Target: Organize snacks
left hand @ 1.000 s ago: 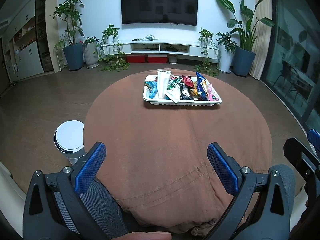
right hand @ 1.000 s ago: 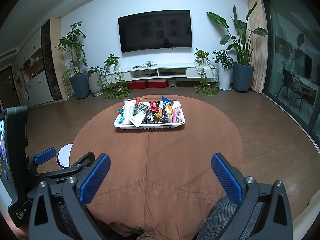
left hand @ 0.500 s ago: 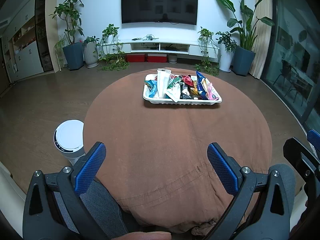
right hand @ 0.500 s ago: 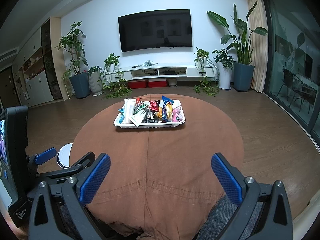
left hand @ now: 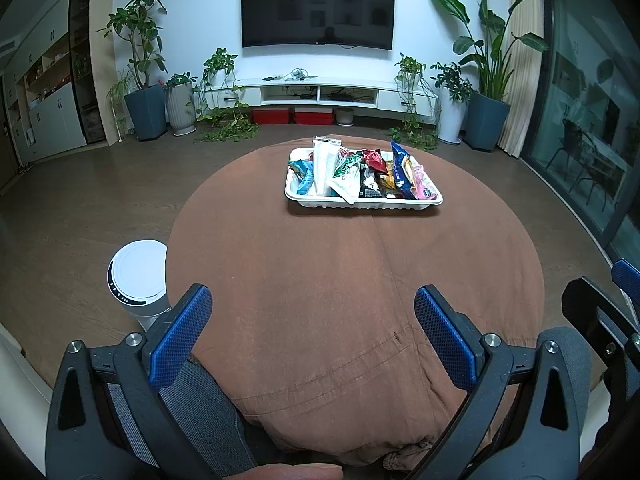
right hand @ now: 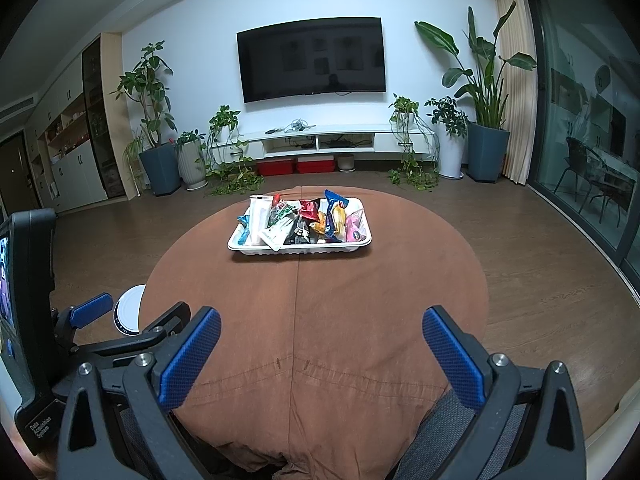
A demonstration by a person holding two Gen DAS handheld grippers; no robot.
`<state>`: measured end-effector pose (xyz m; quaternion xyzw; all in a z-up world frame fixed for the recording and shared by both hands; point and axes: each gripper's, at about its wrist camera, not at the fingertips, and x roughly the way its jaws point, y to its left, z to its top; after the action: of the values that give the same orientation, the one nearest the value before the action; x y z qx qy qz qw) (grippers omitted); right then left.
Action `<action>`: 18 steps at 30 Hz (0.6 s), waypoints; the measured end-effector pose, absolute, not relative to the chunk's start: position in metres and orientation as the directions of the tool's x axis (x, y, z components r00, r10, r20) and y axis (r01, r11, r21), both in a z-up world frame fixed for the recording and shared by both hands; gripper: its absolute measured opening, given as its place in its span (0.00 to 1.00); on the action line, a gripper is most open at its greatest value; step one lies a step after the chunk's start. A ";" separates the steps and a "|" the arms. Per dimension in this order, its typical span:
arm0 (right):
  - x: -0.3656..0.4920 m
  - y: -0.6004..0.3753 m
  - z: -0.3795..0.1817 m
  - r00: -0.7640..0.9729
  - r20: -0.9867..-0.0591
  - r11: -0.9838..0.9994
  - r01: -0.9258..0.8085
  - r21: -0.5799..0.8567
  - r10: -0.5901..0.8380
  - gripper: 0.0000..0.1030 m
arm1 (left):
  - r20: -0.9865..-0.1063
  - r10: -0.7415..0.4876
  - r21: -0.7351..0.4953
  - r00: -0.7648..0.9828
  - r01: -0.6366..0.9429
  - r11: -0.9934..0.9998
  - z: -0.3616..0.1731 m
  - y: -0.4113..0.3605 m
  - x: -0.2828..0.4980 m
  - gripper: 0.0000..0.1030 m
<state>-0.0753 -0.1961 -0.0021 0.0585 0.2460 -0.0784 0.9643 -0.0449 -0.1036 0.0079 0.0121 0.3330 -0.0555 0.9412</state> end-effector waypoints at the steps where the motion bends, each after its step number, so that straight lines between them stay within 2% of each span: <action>1: -0.076 -0.196 -0.002 0.866 -0.484 0.981 0.179 0.074 -0.122 1.00 | -0.628 -0.097 -0.014 0.772 0.113 0.993 0.007 -0.104 -0.045 1.00; 18: -0.076 -0.196 -0.001 0.864 -0.488 0.981 0.179 0.074 -0.121 1.00 | -0.629 -0.096 -0.014 0.772 0.113 0.994 0.009 -0.103 -0.045 1.00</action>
<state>-0.0764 -0.1955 -0.0008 0.0584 0.2483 -0.0780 0.9638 -0.0454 -0.1034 0.0087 0.0122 0.3334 -0.0555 0.9411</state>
